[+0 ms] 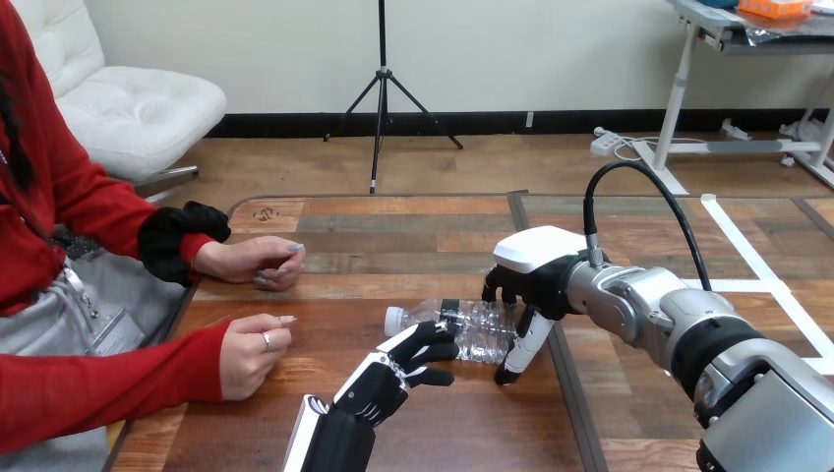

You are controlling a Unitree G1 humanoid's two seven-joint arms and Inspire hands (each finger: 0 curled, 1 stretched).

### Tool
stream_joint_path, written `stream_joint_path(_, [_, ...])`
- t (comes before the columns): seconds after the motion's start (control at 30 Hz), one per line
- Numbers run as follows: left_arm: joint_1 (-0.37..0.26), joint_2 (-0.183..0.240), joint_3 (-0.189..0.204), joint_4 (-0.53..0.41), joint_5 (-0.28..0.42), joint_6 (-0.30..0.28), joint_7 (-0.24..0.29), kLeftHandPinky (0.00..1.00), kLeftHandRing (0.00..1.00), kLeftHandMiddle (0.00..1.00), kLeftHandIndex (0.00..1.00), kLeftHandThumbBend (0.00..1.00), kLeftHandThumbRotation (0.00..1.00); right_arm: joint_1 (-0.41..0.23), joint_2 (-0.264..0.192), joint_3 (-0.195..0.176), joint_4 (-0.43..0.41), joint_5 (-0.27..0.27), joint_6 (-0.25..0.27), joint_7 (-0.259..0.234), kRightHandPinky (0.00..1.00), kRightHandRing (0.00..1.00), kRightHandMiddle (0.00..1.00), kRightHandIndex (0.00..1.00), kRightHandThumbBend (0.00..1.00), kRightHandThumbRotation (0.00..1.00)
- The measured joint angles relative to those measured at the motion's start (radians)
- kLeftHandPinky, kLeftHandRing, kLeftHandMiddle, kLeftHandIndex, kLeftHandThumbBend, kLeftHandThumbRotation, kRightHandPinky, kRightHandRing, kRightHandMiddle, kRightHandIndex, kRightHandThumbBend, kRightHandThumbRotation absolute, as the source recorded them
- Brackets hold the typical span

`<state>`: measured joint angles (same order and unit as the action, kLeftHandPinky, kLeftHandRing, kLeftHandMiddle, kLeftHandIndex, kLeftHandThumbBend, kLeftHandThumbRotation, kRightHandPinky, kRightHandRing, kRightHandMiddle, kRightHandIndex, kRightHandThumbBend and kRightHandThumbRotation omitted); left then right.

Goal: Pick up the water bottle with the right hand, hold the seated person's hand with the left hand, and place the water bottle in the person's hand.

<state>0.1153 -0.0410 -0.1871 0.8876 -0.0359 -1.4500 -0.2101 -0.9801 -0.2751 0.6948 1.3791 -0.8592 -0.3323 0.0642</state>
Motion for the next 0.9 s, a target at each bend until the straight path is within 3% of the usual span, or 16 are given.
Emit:
stream_joint_path(0.47, [0.000, 0.005, -0.014, -0.001, -0.029, -0.001, -0.012, 0.72, 0.79, 0.82, 0.81, 1.00, 0.73, 0.017, -0.008, -0.034, -0.001, 0.038, -0.015, -0.017, 0.35, 0.39, 0.45, 0.49, 0.99, 0.05])
stream_joint_path(0.9, [-0.001, 0.011, -0.027, -0.001, -0.059, -0.001, -0.032, 0.72, 0.79, 0.83, 0.82, 1.00, 0.72, 0.051, -0.018, -0.112, -0.001, 0.122, -0.008, -0.007, 0.25, 0.30, 0.37, 0.41, 0.93, 0.00])
